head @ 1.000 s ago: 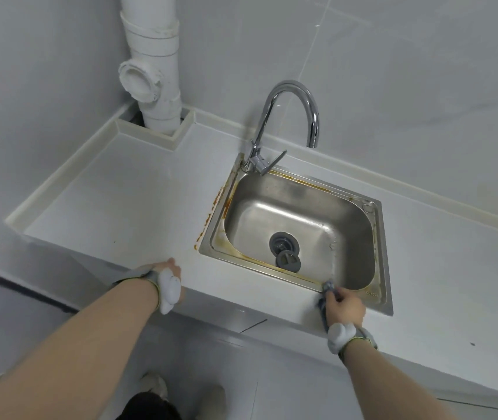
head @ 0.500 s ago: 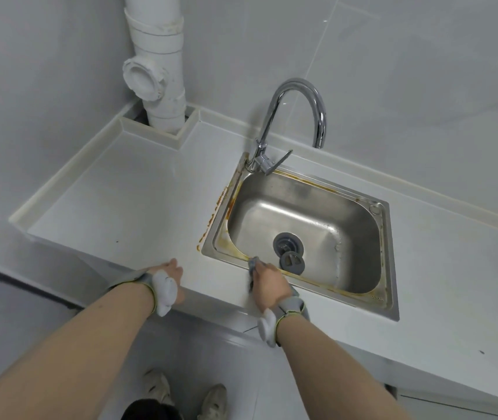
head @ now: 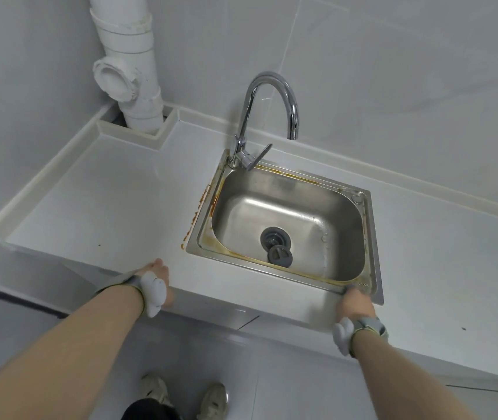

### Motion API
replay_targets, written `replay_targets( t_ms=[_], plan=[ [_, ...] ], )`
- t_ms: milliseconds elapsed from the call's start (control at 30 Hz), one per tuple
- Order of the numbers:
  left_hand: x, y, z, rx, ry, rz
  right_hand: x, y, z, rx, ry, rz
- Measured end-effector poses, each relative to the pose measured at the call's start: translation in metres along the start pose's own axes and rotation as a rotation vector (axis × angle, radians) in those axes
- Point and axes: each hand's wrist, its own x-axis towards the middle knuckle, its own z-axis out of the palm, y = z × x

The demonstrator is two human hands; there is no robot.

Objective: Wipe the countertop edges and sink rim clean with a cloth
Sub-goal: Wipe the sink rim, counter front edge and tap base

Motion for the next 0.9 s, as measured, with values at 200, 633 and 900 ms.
replay_targets(
  t_ms=[200, 633, 900],
  plan=[
    [0.003, -0.004, 0.006, -0.020, -0.025, -0.022, -0.039, -0.083, 0.033, 0.061, 0.065, -0.210],
    [0.016, -0.009, 0.009, -0.100, -0.104, -0.052, -0.073, -0.242, 0.058, 0.183, -0.060, -0.501],
    [-0.013, 0.000, 0.000, -0.047, 0.006, -0.044, -0.048, -0.136, 0.042, 0.447, 0.032, -0.378]
  ],
)
